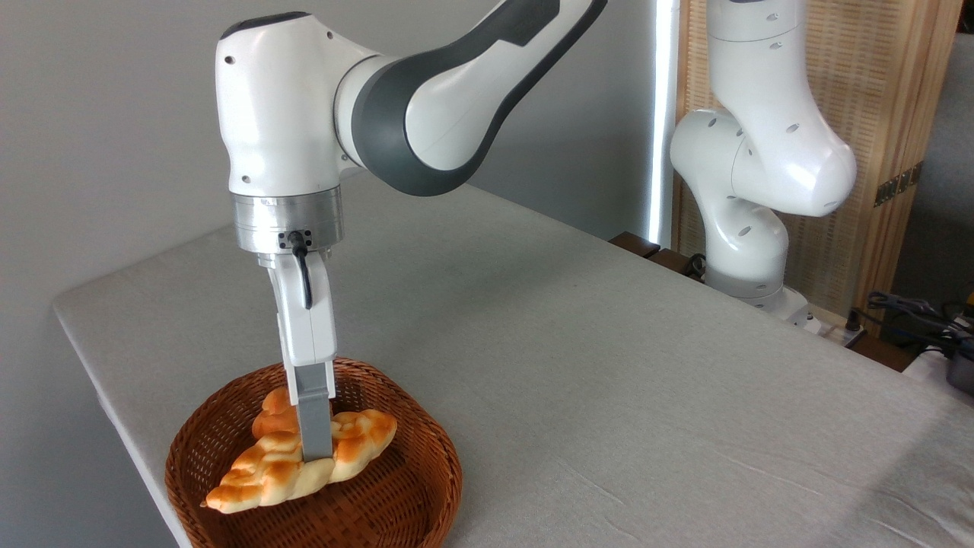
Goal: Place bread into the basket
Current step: 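Lower the braided loaf into the basket beside the round bun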
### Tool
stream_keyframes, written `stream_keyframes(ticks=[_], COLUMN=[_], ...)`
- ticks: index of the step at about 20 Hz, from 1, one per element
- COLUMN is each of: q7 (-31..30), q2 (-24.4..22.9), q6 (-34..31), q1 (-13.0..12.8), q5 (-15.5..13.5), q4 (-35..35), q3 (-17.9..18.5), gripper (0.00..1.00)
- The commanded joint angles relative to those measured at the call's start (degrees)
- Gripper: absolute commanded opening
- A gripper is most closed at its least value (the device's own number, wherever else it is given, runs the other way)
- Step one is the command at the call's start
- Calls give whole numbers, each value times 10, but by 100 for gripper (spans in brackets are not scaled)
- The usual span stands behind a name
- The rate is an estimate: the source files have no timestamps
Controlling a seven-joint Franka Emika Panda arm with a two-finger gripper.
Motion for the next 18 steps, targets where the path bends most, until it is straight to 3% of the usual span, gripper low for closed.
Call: stream_keyframes(ticks=[1, 15, 18], q7=[8, -1, -37], q2=[0, -1, -8], q6=[-25, -25, -28], q1=[2, 2, 2], q5=[9, 7, 1], q4=[4, 6, 13], q3=[-4, -4, -4], gripper=[100, 100, 100])
